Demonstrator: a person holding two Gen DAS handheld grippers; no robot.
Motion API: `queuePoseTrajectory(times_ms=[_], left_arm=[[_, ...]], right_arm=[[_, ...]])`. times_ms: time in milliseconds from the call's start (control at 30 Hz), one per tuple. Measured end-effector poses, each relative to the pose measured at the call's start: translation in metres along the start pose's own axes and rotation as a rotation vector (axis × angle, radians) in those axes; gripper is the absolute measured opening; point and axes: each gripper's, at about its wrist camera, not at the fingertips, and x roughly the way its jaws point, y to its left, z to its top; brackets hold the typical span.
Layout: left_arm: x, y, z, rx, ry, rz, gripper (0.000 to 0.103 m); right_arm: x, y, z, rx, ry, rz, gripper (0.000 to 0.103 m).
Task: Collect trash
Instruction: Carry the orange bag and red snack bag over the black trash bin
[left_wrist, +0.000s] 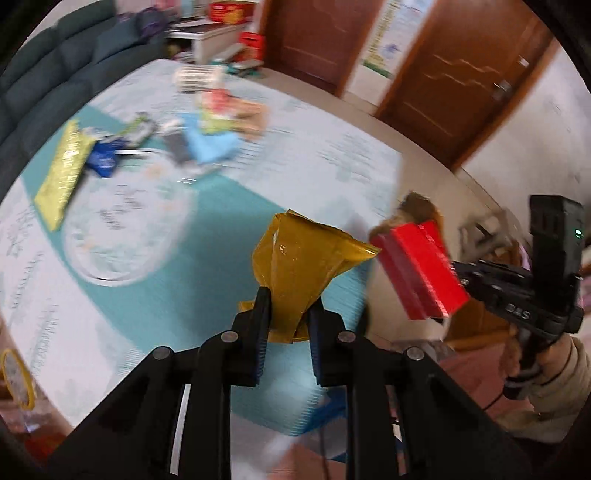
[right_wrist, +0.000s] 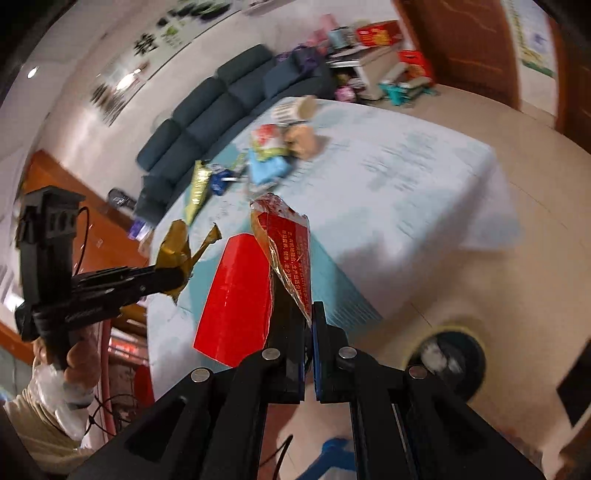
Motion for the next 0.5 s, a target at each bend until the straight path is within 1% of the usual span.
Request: queuePoseTrajectory(times_ms=[100, 233, 300, 367, 500], left_arm=[[0.014, -0.042, -0.013, 0.036, 0.017, -0.029, 0.016], [0.043, -0.098, -0.028, 0.096, 0.037, -0.015, 0.016], [0.057, -0.122, -0.036, 0.125, 0.057, 0.002, 0.016], [0.073, -0.147, -0.044, 0.160, 0.077, 0.006, 0.016], [0.104, -0.178, -0.057, 0.213, 0.113, 0.025, 0.016]], right_arm=[[-0.020, -0.033, -0.030, 0.074, -0.012, -0.037, 0.003], [-0.036, -0.078, -0.071, 0.188, -0.030, -0.083, 0.003], [-0.039, -0.100, -0.090, 0.242, -0.035, -0.114, 0.003], [-0.038, -0.119, -0.105, 0.298, -0.033, -0.123, 0.003], [-0.031, -0.159, -0.134, 0.393, -0.021, -0.156, 0.003]])
